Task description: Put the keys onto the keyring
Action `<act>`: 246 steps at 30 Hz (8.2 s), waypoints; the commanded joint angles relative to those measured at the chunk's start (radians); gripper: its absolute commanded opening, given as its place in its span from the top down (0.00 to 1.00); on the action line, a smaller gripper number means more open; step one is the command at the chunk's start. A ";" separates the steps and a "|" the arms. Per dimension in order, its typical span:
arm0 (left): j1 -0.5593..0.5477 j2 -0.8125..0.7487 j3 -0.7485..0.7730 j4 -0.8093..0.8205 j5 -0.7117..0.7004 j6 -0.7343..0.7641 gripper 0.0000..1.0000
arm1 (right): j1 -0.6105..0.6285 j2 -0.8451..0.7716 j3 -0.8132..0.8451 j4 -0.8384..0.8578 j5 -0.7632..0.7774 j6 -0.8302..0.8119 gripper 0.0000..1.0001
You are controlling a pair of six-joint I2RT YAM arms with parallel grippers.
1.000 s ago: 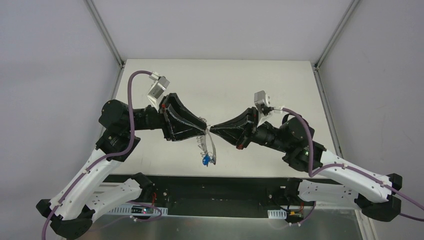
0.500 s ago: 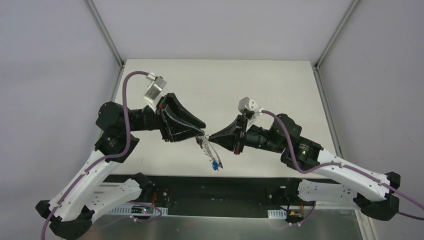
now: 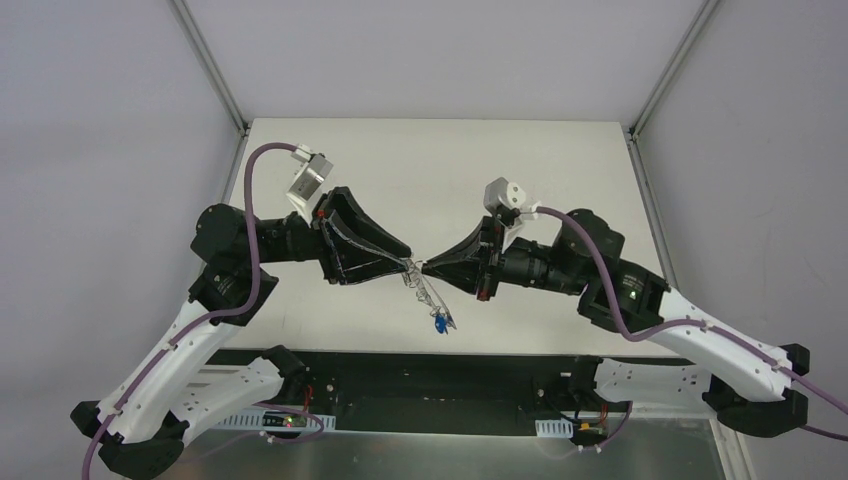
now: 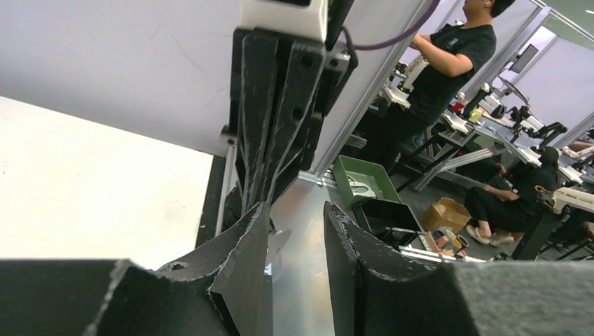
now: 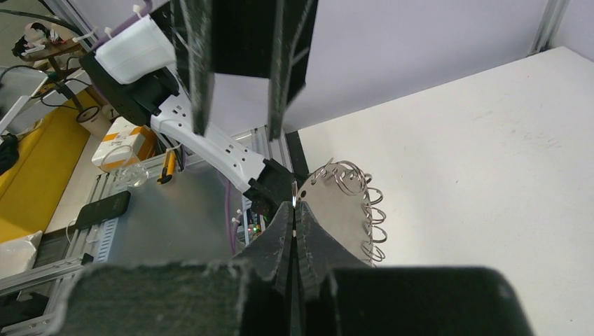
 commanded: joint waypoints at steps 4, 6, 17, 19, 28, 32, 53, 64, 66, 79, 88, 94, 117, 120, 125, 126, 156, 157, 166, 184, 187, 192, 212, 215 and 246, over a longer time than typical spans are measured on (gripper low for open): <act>-0.008 -0.005 0.012 0.015 0.051 -0.009 0.67 | -0.001 0.039 0.207 -0.176 -0.040 -0.055 1.00; -0.008 -0.007 0.013 0.015 0.053 -0.012 0.68 | -0.002 0.045 0.216 -0.178 -0.041 -0.057 1.00; -0.008 -0.001 0.019 0.015 0.056 -0.024 0.70 | -0.002 0.049 0.205 -0.096 -0.027 -0.047 1.00; -0.008 0.001 0.020 0.015 0.055 -0.025 0.70 | -0.001 0.045 0.200 -0.082 -0.023 -0.049 1.00; -0.008 0.006 0.023 0.004 0.038 -0.021 0.71 | -0.001 0.042 0.205 -0.061 -0.044 -0.052 1.00; -0.008 0.013 0.023 0.002 0.039 -0.020 0.71 | -0.001 0.046 0.207 -0.043 -0.053 -0.050 1.00; -0.008 0.011 0.028 -0.028 0.031 -0.009 0.72 | -0.001 0.094 0.231 -0.004 -0.047 -0.041 1.00; -0.008 0.019 0.029 -0.028 0.039 -0.012 0.72 | 0.000 0.097 0.205 0.061 0.028 -0.037 1.00; -0.008 0.015 0.029 -0.028 0.042 -0.010 0.72 | 0.001 0.083 0.191 0.081 0.042 -0.039 1.00; -0.008 0.023 0.033 -0.034 0.038 -0.002 0.72 | 0.000 0.015 0.125 0.159 0.098 -0.041 1.00; -0.008 0.021 0.030 -0.034 0.042 -0.004 0.78 | 0.001 0.009 0.107 0.185 0.118 -0.041 1.00; -0.008 0.022 0.030 -0.034 0.047 -0.002 0.91 | 0.000 0.001 0.088 0.226 0.125 -0.030 1.00; -0.008 0.049 0.081 -0.164 0.048 0.130 1.00 | 0.001 -0.033 0.131 -0.047 0.101 -0.021 0.82; -0.008 0.058 0.081 -0.167 0.055 0.136 1.00 | 0.000 -0.031 0.137 -0.073 0.092 -0.018 0.75; -0.008 0.086 0.096 -0.190 0.121 0.155 1.00 | -0.001 -0.002 0.193 -0.186 0.055 -0.046 0.65; -0.008 0.094 0.103 -0.199 0.141 0.158 1.00 | -0.002 0.011 0.215 -0.224 0.043 -0.055 0.64; -0.008 0.238 0.211 -0.322 0.368 0.173 1.00 | -0.065 0.334 0.719 -0.806 -0.280 -0.253 0.66; -0.008 0.239 0.212 -0.321 0.370 0.176 1.00 | -0.071 0.344 0.729 -0.814 -0.286 -0.256 0.66; -0.008 0.243 0.212 -0.341 0.375 0.197 1.00 | -0.102 0.395 0.789 -0.876 -0.337 -0.270 0.69; -0.007 0.238 0.211 -0.362 0.367 0.215 1.00 | -0.104 0.426 0.781 -0.871 -0.369 -0.263 0.67; -0.007 0.238 0.211 -0.365 0.368 0.219 1.00 | -0.103 0.429 0.782 -0.871 -0.368 -0.266 0.72; -0.007 0.241 0.211 -0.370 0.369 0.223 1.00 | -0.105 0.433 0.787 -0.881 -0.371 -0.269 0.95; 0.001 0.078 0.262 -0.390 0.047 0.214 0.89 | -0.103 0.050 0.224 -0.210 -0.203 -0.119 1.00; 0.001 0.058 0.243 -0.389 0.018 0.202 0.89 | -0.103 0.002 0.138 -0.072 -0.155 -0.093 1.00; 0.001 0.041 0.107 -0.275 -0.009 0.124 0.87 | -0.087 -0.101 -0.113 0.429 -0.007 -0.003 1.00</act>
